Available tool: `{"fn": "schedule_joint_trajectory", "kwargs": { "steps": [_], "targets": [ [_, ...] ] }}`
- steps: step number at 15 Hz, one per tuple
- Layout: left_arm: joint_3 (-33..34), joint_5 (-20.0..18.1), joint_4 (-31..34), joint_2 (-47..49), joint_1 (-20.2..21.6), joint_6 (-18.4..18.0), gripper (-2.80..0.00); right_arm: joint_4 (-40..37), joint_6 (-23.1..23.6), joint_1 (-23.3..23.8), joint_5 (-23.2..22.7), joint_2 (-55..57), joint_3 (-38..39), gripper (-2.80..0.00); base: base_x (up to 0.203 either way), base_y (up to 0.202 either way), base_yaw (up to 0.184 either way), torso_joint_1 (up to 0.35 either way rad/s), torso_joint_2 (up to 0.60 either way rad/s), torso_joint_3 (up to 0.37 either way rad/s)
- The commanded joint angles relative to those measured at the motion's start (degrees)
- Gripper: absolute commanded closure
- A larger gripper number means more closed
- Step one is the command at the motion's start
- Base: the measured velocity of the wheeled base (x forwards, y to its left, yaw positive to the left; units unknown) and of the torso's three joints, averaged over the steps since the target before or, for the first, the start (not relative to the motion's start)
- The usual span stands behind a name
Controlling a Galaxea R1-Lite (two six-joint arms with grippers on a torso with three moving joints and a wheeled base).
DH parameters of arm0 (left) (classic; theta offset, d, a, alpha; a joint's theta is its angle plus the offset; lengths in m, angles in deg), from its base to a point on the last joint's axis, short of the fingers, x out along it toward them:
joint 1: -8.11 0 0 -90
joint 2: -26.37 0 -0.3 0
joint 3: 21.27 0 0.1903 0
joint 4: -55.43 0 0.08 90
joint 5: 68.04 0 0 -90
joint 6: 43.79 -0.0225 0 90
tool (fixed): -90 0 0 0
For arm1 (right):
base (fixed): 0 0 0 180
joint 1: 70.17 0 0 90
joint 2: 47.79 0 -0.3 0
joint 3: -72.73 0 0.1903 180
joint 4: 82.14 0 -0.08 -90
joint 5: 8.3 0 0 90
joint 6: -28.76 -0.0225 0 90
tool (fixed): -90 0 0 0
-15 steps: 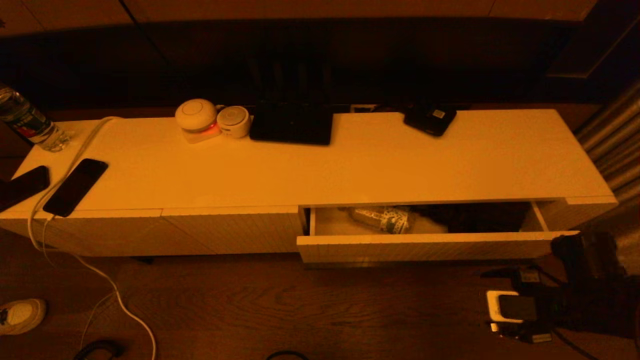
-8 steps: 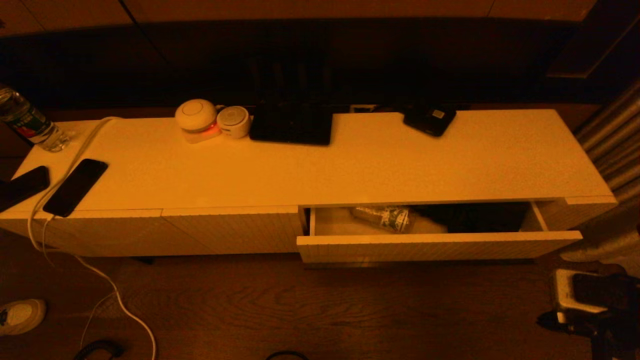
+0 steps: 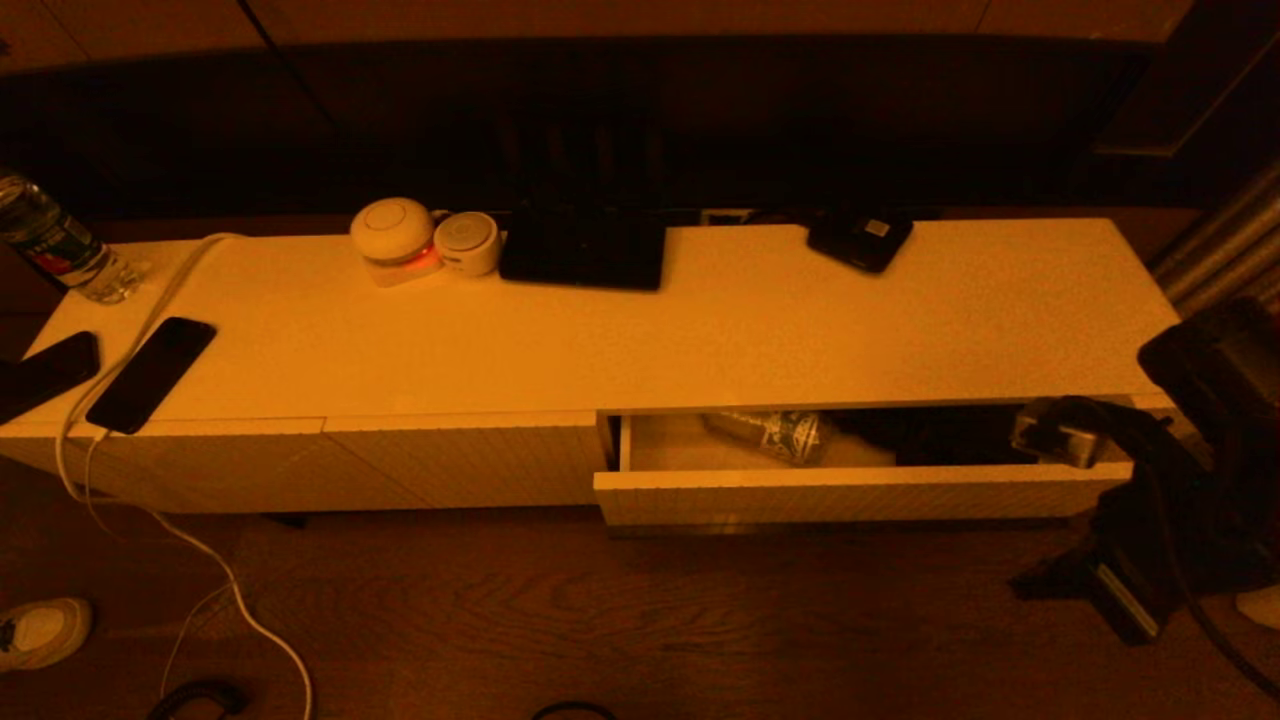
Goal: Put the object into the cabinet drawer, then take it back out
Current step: Take the umbrella out of the drawer and put it on the table
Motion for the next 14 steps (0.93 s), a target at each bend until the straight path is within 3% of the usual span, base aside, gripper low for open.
{"fn": "schedule_joint_trajectory", "kwargs": {
  "steps": [1, 7, 12, 14],
  "targets": [
    [0.0, 0.0, 0.0, 0.0, 0.0, 0.0, 0.0, 1.8, -7.9, -1.5, 1.2, 8.5, -3.7, 0.0, 0.0, 0.0, 0.0, 0.0, 0.0, 0.0],
    [0.0, 0.0, 0.0, 0.0, 0.0, 0.0, 0.0, 16.7, -16.6, -3.7, 10.5, 16.8, -6.8, 0.0, 0.0, 0.0, 0.0, 0.0, 0.0, 0.0],
    [0.0, 0.0, 0.0, 0.0, 0.0, 0.0, 0.0, 18.4, -16.7, -4.4, 10.6, 16.9, -8.0, 0.0, 0.0, 0.0, 0.0, 0.0, 0.0, 0.0],
    [0.0, 0.0, 0.0, 0.0, 0.0, 0.0, 0.0, 22.4, -16.7, -4.3, 10.9, 17.7, -8.1, 0.0, 0.0, 0.0, 0.0, 0.0, 0.0, 0.0]
  ]
}}
